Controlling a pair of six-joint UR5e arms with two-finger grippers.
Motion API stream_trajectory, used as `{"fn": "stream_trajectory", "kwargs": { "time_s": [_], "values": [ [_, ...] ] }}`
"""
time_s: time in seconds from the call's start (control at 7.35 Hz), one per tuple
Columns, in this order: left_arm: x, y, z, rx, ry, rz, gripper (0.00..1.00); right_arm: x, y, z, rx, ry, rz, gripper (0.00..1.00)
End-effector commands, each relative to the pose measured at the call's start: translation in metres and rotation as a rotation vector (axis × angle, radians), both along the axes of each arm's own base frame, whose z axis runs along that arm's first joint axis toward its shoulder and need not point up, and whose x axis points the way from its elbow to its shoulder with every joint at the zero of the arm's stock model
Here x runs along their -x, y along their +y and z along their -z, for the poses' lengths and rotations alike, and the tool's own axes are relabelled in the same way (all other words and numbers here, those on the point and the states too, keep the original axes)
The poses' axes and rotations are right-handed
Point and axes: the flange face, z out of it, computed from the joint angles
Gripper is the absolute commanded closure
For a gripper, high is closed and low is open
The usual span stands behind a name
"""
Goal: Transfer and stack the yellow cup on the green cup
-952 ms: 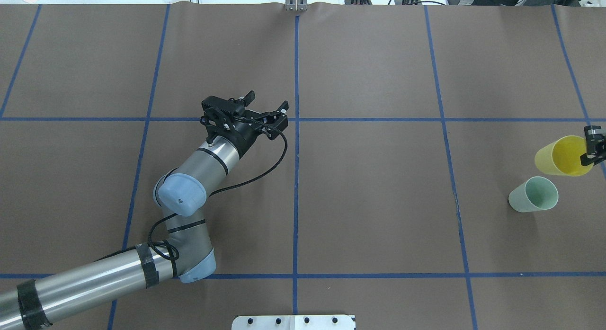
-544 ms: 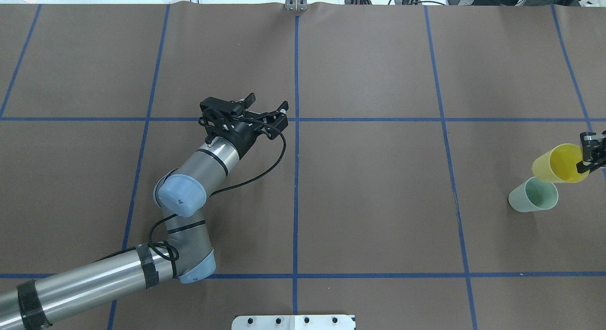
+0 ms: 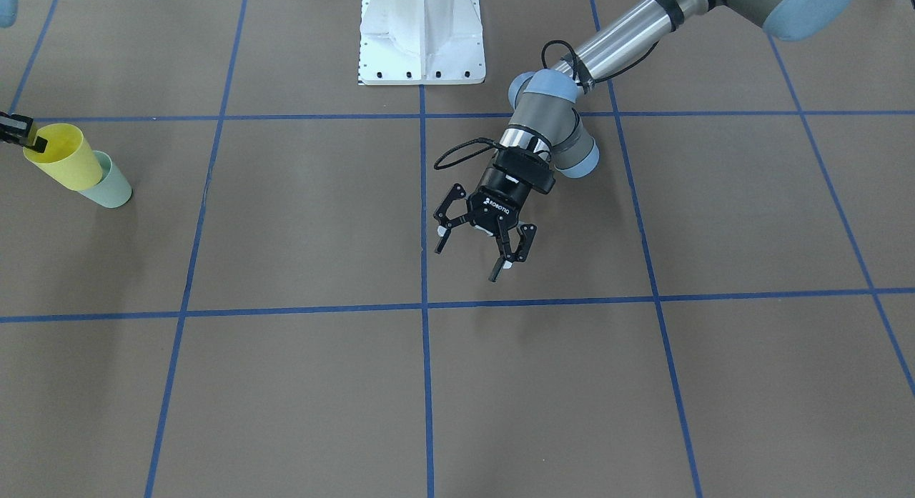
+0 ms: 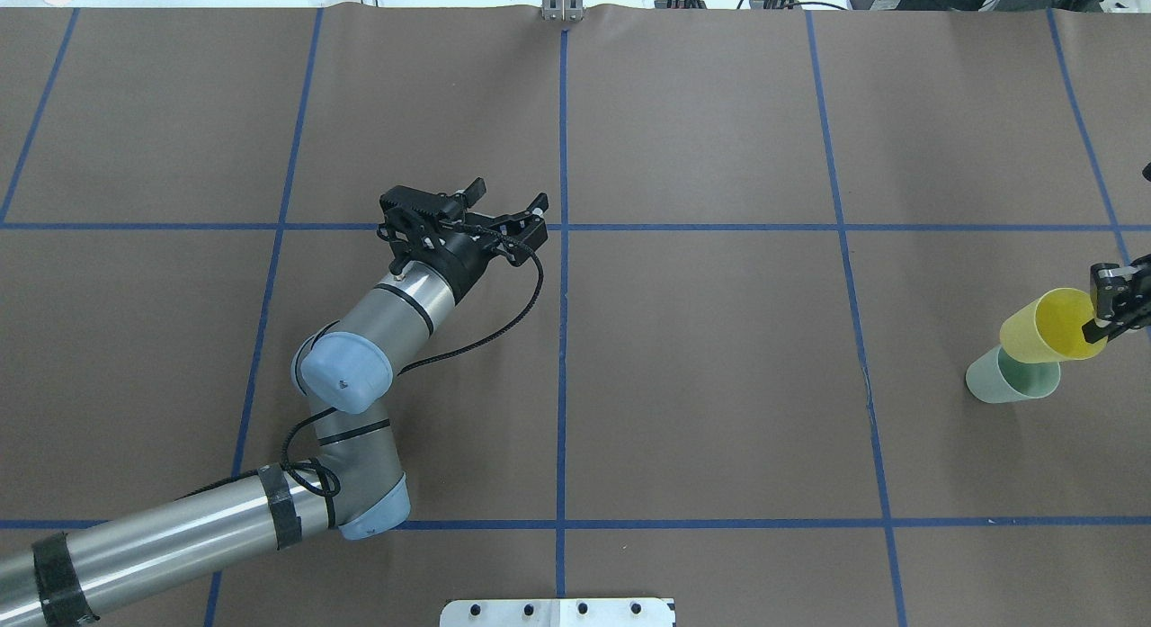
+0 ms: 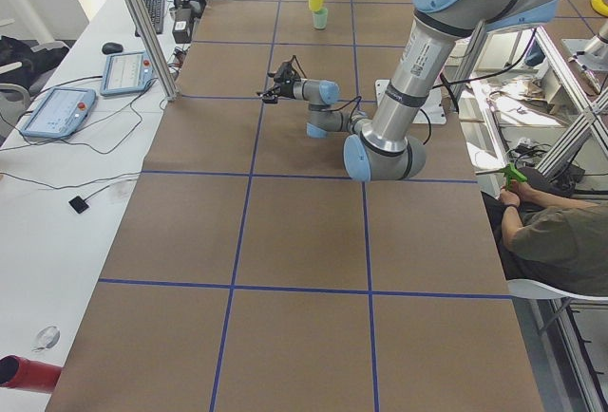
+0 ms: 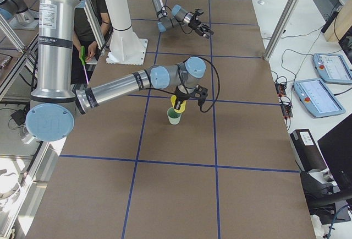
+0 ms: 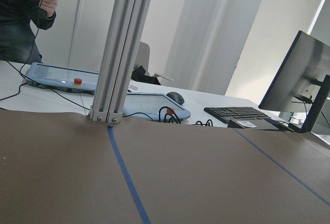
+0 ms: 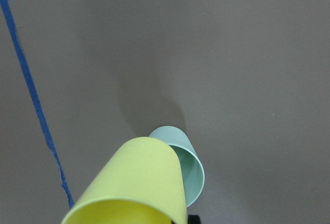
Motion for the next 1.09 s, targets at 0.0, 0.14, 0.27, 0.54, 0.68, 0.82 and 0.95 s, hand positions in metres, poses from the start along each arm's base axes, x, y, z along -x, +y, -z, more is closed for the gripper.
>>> {"fn": "stream_trajectory", "kwargs": {
  "time_s": [0.0,0.14,0.27,0.54,0.68,0.82,0.95],
  "values": [
    [0.000,0.000,0.000,0.000,0.001,-0.001,0.01,0.001,0.001,-0.007,0.016,-0.001,0.004,1.00],
    [0.000,0.000,0.001,0.000,0.002,-0.001,0.01,0.002,0.000,-0.009,0.017,-0.001,0.005,1.00],
    [0.000,0.000,0.001,-0.001,0.001,0.000,0.01,0.003,-0.001,-0.012,0.024,-0.006,0.006,1.00],
    [0.000,0.000,0.001,-0.001,0.001,0.000,0.01,0.006,-0.002,-0.018,0.028,-0.022,0.012,1.00],
    [0.000,0.000,0.001,0.000,0.002,-0.001,0.01,0.005,0.000,-0.019,0.032,-0.022,0.013,1.00],
    [-0.001,0.000,0.002,-0.001,0.003,-0.001,0.01,0.005,0.001,-0.020,0.036,-0.027,0.013,1.00],
    [-0.001,0.001,0.002,-0.002,0.002,-0.002,0.01,0.004,0.003,-0.017,0.034,-0.033,0.013,1.00]
  ]
}}
